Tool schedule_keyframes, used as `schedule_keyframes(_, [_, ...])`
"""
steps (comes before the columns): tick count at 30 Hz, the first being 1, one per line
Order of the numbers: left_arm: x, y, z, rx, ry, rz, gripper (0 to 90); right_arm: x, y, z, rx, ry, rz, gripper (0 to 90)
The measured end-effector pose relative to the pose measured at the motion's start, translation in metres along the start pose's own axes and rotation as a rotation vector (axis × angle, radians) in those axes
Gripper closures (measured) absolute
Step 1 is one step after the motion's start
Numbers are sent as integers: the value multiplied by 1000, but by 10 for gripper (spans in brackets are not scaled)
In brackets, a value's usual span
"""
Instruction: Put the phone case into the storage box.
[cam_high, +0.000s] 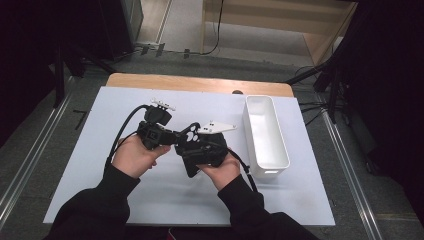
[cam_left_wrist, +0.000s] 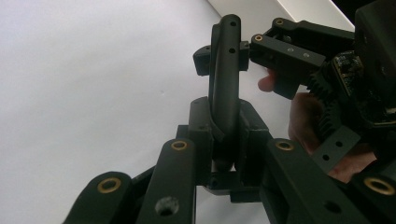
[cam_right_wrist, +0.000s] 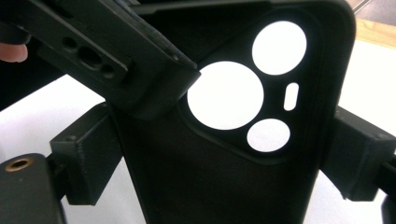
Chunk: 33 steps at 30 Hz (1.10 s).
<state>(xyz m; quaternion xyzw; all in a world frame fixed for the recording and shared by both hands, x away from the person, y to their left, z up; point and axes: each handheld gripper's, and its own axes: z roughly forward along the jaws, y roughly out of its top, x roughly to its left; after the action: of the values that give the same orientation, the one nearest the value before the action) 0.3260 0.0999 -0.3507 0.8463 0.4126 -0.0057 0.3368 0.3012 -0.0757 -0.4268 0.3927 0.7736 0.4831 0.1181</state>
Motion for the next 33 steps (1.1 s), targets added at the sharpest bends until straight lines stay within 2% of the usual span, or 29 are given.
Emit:
schedule_keyframes(14, [1, 0, 0, -2, -9, -10, 787, 0, 0, -1, 3, 1, -10, 108])
schedule_keyframes(21, [2, 0, -1, -10, -27, -15, 773, 0, 2, -2, 6, 1, -25, 115])
schedule_keyframes(28, [4, 1, -6, -21, -49, -13, 668, 1, 1, 0, 23, 26, -22, 116])
schedule_keyframes(33, [8, 1, -12, -43, -68, -28, 575, 0, 1, 1, 28, 32, -28, 116])
